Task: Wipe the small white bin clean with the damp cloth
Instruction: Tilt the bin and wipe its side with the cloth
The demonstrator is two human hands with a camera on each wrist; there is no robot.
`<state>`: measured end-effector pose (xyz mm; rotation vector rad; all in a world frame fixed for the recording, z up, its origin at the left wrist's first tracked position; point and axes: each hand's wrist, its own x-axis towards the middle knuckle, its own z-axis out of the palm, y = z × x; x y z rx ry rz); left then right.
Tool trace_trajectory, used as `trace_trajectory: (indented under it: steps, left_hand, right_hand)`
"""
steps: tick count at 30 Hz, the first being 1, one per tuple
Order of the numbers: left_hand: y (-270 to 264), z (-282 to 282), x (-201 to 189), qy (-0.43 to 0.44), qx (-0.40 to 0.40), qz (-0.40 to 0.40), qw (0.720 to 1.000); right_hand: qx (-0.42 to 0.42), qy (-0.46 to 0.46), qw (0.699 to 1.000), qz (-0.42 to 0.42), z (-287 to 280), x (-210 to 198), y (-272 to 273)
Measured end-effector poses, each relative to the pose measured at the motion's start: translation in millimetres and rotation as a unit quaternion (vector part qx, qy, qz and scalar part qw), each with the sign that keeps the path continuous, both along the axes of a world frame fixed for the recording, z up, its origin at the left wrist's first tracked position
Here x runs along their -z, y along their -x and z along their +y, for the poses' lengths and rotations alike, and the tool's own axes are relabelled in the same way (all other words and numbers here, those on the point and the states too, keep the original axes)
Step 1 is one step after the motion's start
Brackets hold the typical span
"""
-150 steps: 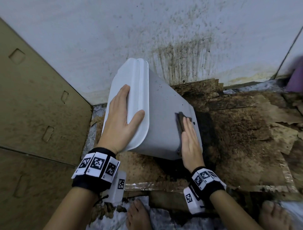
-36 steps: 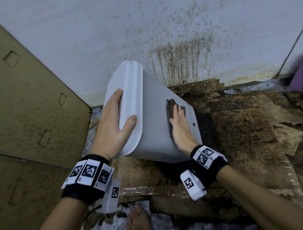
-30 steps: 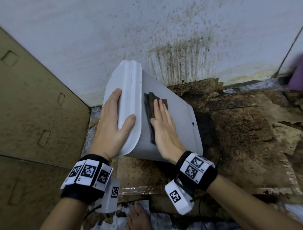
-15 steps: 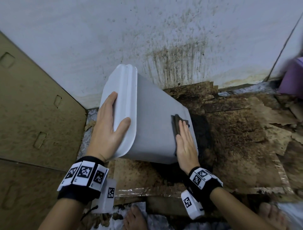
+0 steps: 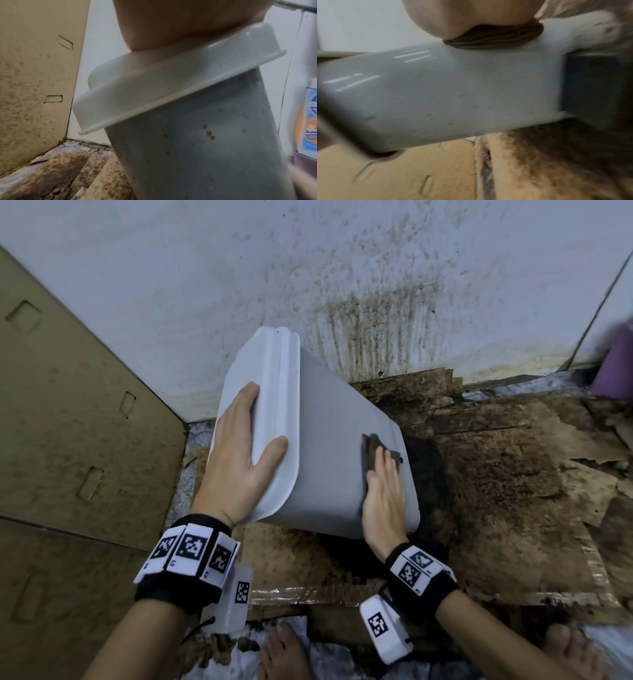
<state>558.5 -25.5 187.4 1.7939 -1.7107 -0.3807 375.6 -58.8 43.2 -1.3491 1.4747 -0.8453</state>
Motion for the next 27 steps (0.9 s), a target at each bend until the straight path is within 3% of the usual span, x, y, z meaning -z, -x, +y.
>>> trace_trajectory:
  steps: [4, 7, 10, 14, 17, 21, 27]
  left_hand:
    - [2.7, -1.8, 0.3, 0.003, 0.003, -0.006, 1.000]
    - [3.0, -2.5, 1.3, 0.003, 0.005, -0.005, 1.000]
    - [2.3, -2.9, 2.1, 0.002, 0.006, 0.000, 1.000]
    - [0.9, -2.4, 2.3, 0.010, 0.006, 0.000, 1.000]
    - [-0.1, -1.5, 1.8, 0.006, 0.004, 0.007, 1.000]
    - [1.4, -2.3, 1.0, 0.005, 0.006, 0.006, 1.000]
    - [1.1, -1.8, 0.2, 0.001, 0.010, -0.003, 1.000]
  right_hand:
    - [-0.084, 0.094, 0.992, -0.030, 15.4, -55.4, -29.8]
    - [-0.126, 0.144, 0.980, -0.050, 19.6, -75.0, -38.2]
    - [-0.125, 0.207, 0.970, -0.029, 22.0, -69.1, -35.6]
    - [-0.081, 0.273, 0.959, 0.010, 17.6, -28.3, -17.8]
    - [-0.034, 0.247, 0.968, 0.018, 13.3, 14.5, 1.9]
    - [0.021, 0.145, 0.989, 0.010, 9.9, 57.9, 27.6]
    - [0.044, 0.002, 0.999, 0.001, 3.7, 78.5, 47.4]
